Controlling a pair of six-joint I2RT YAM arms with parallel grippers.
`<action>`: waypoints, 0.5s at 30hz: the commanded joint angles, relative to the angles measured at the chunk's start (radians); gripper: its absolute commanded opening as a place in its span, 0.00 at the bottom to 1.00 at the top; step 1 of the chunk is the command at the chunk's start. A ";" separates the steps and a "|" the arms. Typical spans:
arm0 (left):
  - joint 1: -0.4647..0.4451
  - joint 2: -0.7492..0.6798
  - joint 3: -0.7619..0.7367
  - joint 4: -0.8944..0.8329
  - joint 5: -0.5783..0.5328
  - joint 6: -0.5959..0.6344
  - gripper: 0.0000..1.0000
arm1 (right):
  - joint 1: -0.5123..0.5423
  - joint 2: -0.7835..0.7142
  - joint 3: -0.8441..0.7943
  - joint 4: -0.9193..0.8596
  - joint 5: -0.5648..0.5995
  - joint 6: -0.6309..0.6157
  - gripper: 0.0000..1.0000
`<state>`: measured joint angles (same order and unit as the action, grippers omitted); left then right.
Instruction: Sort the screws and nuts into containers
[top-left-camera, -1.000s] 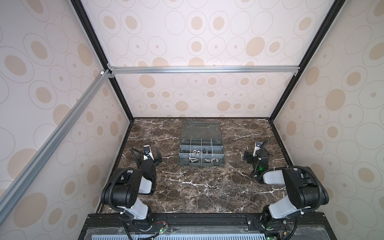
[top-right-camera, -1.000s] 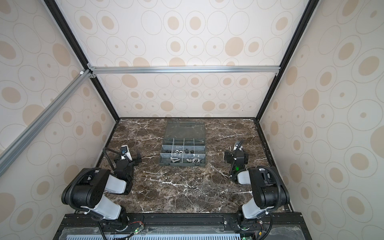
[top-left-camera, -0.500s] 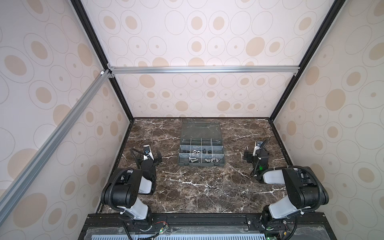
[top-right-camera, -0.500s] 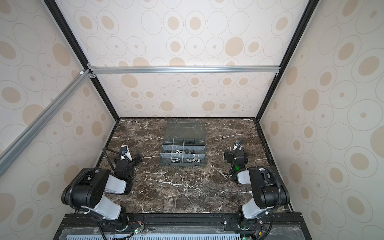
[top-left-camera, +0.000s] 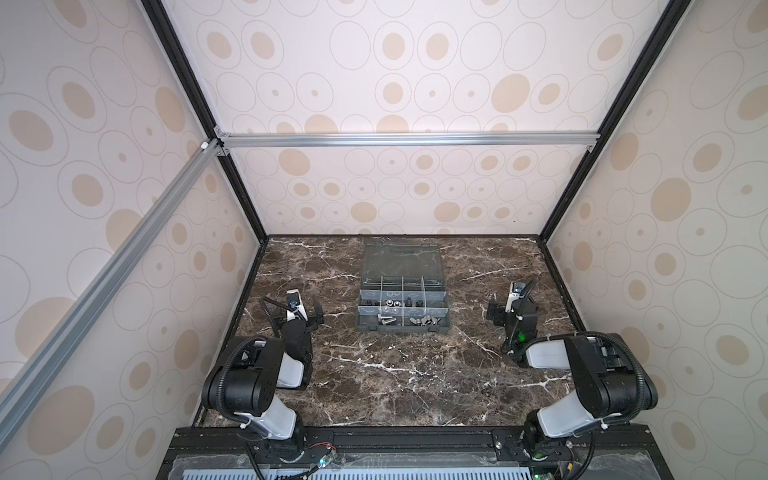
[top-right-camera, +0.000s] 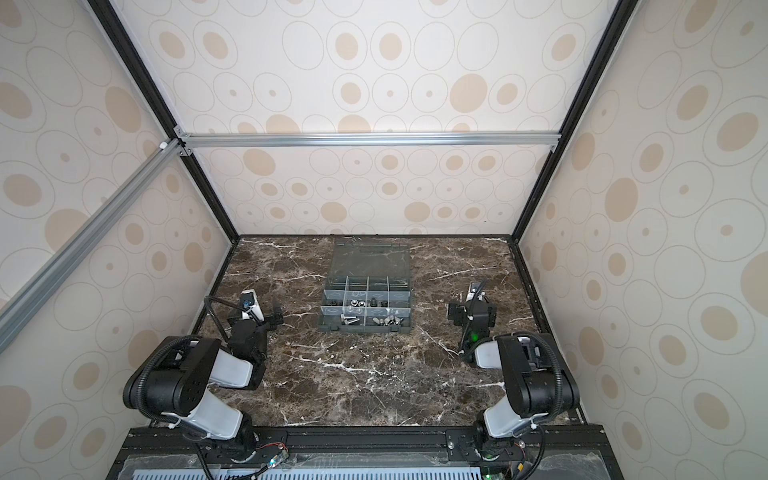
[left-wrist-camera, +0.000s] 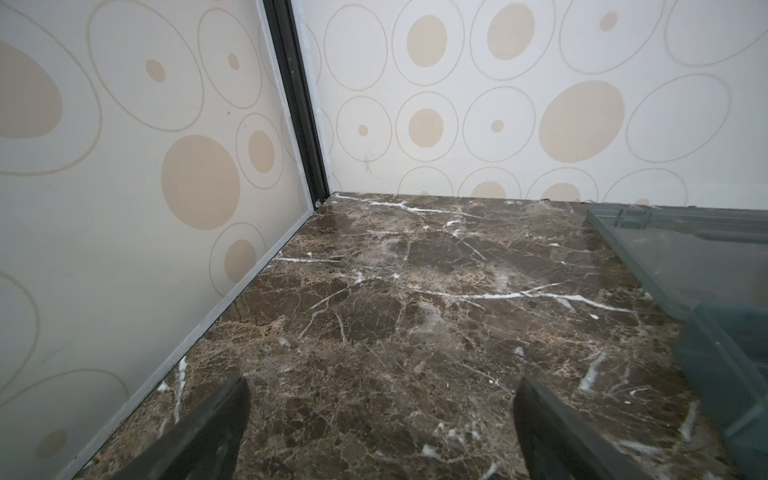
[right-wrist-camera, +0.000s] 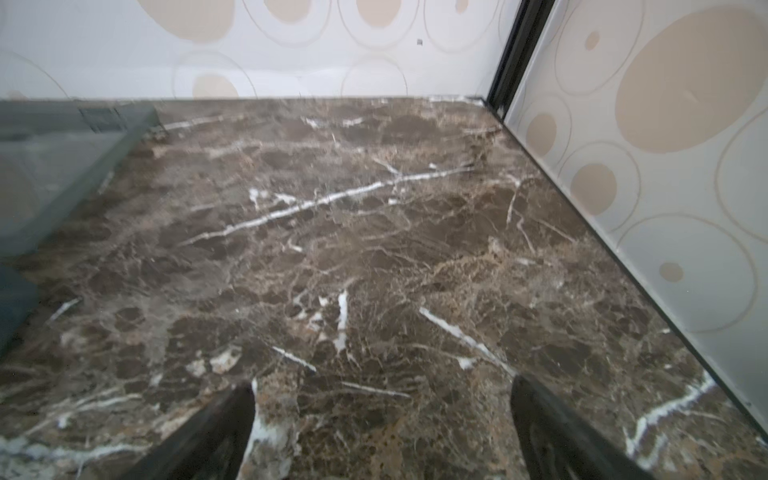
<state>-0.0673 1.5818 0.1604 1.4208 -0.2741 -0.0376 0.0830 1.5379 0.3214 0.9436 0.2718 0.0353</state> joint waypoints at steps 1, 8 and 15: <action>0.004 0.011 -0.119 0.290 0.010 0.006 0.99 | -0.006 0.003 -0.176 0.380 -0.047 -0.028 0.99; 0.003 -0.003 0.063 -0.058 0.037 0.018 0.99 | -0.009 0.000 0.102 -0.148 0.017 0.002 0.99; 0.014 0.000 0.056 -0.044 0.036 0.007 0.99 | -0.005 0.000 0.085 -0.117 0.015 -0.003 0.99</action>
<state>-0.0597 1.5864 0.2165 1.4059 -0.2470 -0.0376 0.0830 1.5436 0.4137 0.9001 0.2710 0.0360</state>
